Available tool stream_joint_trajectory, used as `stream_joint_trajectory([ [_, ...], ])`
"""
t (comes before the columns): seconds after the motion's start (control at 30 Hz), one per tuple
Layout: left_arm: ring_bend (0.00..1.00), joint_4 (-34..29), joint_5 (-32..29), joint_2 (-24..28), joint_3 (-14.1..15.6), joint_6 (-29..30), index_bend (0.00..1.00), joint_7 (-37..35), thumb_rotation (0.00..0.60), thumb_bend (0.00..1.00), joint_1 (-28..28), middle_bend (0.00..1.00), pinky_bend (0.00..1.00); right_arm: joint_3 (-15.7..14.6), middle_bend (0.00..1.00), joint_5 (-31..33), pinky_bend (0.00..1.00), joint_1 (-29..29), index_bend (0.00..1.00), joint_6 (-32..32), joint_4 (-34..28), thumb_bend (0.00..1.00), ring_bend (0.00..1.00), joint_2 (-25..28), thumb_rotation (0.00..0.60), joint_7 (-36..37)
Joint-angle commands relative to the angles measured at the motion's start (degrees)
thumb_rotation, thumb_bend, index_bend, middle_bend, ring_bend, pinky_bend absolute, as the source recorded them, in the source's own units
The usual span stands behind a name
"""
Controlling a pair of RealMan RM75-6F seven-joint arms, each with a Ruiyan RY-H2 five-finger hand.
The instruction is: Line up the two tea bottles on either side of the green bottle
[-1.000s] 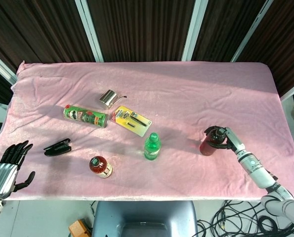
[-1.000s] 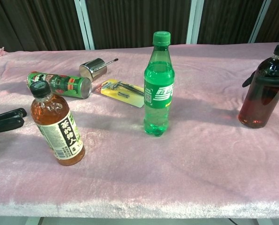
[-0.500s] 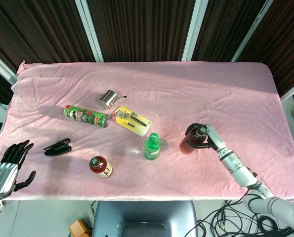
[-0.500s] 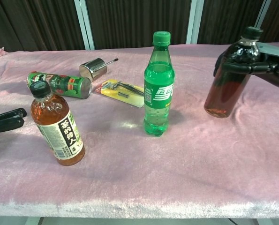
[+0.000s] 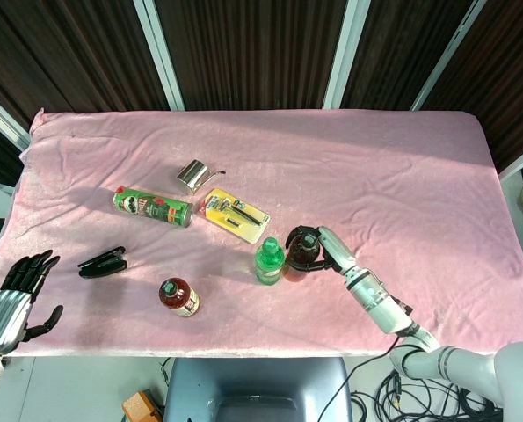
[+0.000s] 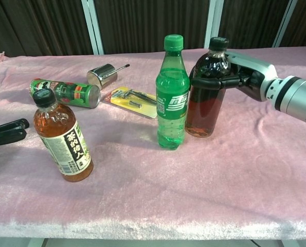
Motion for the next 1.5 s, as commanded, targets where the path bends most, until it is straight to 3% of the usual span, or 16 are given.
stream_joint_trajectory([
  [0.03, 0.0, 0.0, 0.0, 0.0, 0.0, -0.1, 0.0, 0.0, 0.6, 0.38, 0.0, 0.0, 0.0, -0.3, 0.64, -0.1, 0.88, -0.1, 0.98, 0.0, 0.0, 0.33, 0.7, 0.0, 0.6, -0.3],
  [0.73, 0.0, -0.2, 0.4, 0.1, 0.2, -0.4, 0.0, -0.2, 0.6, 0.38, -0.5, 0.0, 0.0, -2.0, 0.64, -0.4, 0.86, -0.4, 0.95, -1.2, 5.1, 0.32, 0.68, -2.9, 0.6, -1.9],
  [0.83, 0.0, -0.3, 0.5, 0.1, 0.3, -0.4, 0.0, -0.2, 0.6, 0.38, -0.5, 0.0, 0.0, -2.5, 0.64, -1.2, 0.81, -0.5, 0.84, -0.6, 5.6, 0.3, 0.63, -3.0, 0.6, -2.3],
  [0.93, 0.0, -0.3, 0.6, 0.1, 0.3, -0.2, 0.0, 0.0, 0.6, 0.38, -0.4, 0.0, 0.0, -3.3, 0.55, -2.2, 0.74, -0.6, 0.69, -0.1, 6.1, 0.28, 0.56, -2.8, 0.6, -2.0],
  [1.13, 0.0, -0.3, 0.6, 0.1, 0.3, -0.1, 0.0, -0.1, 0.6, 0.38, -0.4, 0.0, 0.0, -4.4, 0.29, -3.1, 0.56, -0.5, 0.18, -0.4, 4.9, 0.25, 0.36, -1.2, 0.6, -0.4],
  [1.2, 0.0, -0.3, 0.6, 0.1, 0.3, -0.1, 0.0, -0.1, 0.6, 0.38, -0.4, 0.0, 0.0, -4.6, 0.24, -3.4, 0.51, -0.6, 0.12, 0.0, 4.5, 0.25, 0.32, -0.7, 0.6, -0.1],
  [1.5, 0.0, -0.4, 0.6, 0.1, 0.3, -0.1, 0.0, 0.0, 0.6, 0.38, -0.5, 0.0, 0.0, -5.2, 0.17, -4.0, 0.44, -0.6, 0.0, 0.2, 3.7, 0.25, 0.26, 0.7, 0.6, 0.1],
])
